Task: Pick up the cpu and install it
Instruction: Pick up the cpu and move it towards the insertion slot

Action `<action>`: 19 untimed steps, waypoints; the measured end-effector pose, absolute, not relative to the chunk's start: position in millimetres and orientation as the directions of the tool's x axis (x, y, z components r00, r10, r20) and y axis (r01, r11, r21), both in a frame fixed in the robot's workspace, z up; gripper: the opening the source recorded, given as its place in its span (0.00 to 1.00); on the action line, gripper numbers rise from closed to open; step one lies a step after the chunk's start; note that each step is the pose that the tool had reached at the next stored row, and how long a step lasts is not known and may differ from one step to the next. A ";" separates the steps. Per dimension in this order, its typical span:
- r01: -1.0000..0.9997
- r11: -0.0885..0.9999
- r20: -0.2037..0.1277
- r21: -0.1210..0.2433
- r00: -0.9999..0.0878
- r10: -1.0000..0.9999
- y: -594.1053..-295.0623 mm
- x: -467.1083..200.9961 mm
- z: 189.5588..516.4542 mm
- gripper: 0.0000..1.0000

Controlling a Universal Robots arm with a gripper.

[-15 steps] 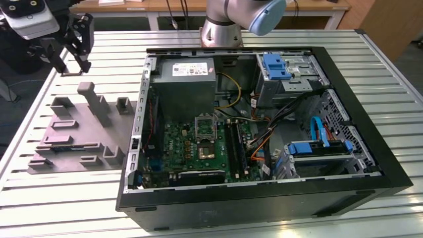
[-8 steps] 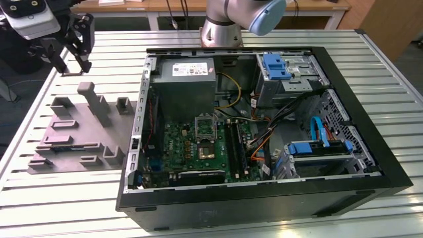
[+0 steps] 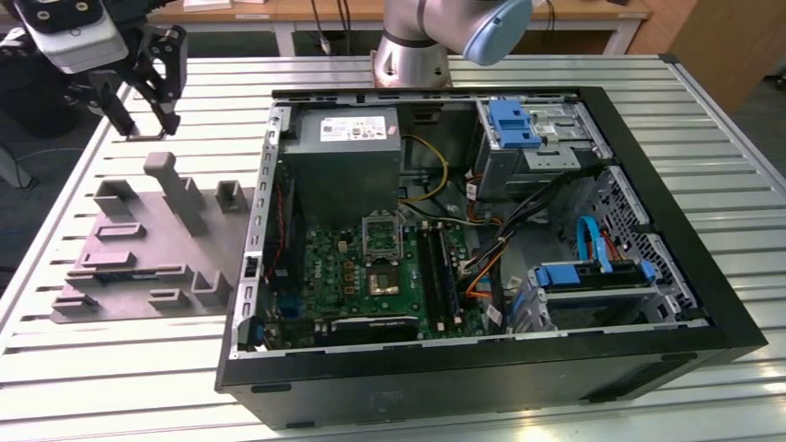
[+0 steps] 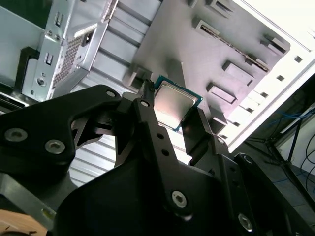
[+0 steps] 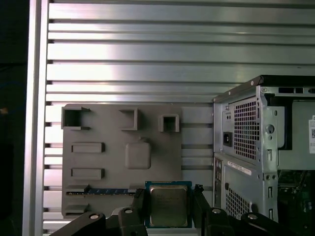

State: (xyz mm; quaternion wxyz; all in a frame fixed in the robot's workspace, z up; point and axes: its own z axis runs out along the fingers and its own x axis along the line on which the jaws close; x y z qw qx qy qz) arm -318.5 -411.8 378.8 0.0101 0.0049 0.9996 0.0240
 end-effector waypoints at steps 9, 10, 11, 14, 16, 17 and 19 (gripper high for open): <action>0.009 0.999 -0.020 0.048 -1.000 0.010 -411.9 -278.8 375.4 0.47; 0.009 0.999 -0.020 0.048 -1.000 0.010 -411.8 -273.9 374.9 0.47; 0.009 0.999 -0.020 0.048 -1.000 0.010 -411.8 -269.4 374.4 0.47; 0.009 0.999 -0.020 0.048 -1.000 0.010 -411.9 -255.9 373.0 0.47; 0.009 0.999 -0.020 0.048 -1.000 0.010 -411.8 -246.9 371.9 0.47; 0.009 0.999 -0.020 0.048 -1.000 0.010 -411.8 -242.4 371.5 0.47; 0.009 0.999 -0.020 0.048 -1.000 0.010 -411.9 -233.0 370.7 0.47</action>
